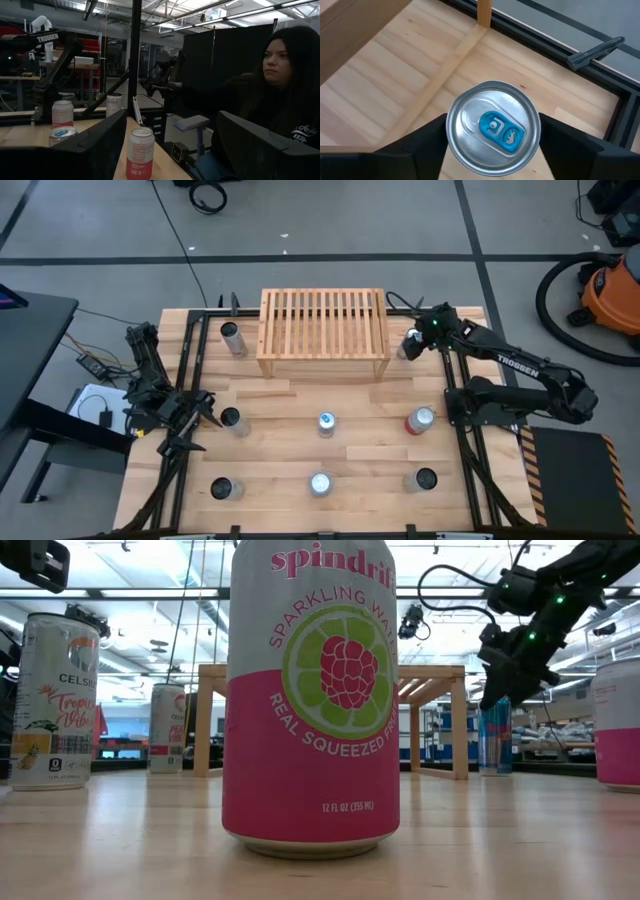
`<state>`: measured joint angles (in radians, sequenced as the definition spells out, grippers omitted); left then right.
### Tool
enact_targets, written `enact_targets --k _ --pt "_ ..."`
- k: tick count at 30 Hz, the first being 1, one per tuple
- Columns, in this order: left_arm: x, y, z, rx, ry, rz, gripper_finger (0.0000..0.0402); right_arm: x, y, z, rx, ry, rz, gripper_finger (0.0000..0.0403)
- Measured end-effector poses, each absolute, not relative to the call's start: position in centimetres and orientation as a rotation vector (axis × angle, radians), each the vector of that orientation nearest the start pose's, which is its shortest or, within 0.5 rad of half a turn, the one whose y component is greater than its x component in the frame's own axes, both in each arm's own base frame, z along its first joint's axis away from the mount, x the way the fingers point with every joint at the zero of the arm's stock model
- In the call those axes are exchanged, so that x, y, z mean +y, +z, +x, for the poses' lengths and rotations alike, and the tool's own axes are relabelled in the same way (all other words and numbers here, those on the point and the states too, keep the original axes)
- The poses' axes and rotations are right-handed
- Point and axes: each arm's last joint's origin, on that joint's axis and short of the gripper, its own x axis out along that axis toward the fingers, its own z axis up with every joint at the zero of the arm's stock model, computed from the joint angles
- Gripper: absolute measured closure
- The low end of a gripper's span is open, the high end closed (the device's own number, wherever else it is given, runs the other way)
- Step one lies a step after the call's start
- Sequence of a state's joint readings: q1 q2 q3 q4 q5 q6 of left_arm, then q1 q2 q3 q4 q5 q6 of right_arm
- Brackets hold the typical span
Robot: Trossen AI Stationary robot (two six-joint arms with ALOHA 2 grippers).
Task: Place canned beverage on shelf
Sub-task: Put the top blue soda can on the shelf
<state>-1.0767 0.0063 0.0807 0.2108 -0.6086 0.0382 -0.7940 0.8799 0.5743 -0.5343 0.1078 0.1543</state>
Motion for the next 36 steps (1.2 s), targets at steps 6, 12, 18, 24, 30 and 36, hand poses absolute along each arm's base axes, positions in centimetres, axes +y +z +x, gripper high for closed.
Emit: enact_targets --k 6,12,18,24,30,36 --pt "-6.6 20.9 5.4 -0.200 -0.461 -0.177 0.0088 -11.9 21.9 11.8 0.755 -0.891 0.418 0.0157" --pt "-6.6 20.9 5.4 -0.200 -0.461 -0.177 0.0088 -11.8 21.9 11.9 0.760 -0.906 0.403 0.0157" --pt "-6.6 20.9 5.4 -0.189 -0.466 -0.224 0.0088 -11.7 22.8 11.8 0.772 -0.904 0.401 0.0157" --pt "-6.5 20.8 5.5 -0.177 -0.421 -0.245 0.0088 -11.7 26.7 11.9 0.736 -0.910 0.398 0.0157" --pt "-6.5 20.7 5.5 -0.167 -0.413 -0.250 0.0088 -11.5 31.4 11.4 0.698 -0.957 0.361 0.0157" --pt "-6.5 20.7 5.5 -0.162 -0.412 -0.245 0.0088 -11.7 35.7 11.7 0.630 -0.959 0.344 0.0157"
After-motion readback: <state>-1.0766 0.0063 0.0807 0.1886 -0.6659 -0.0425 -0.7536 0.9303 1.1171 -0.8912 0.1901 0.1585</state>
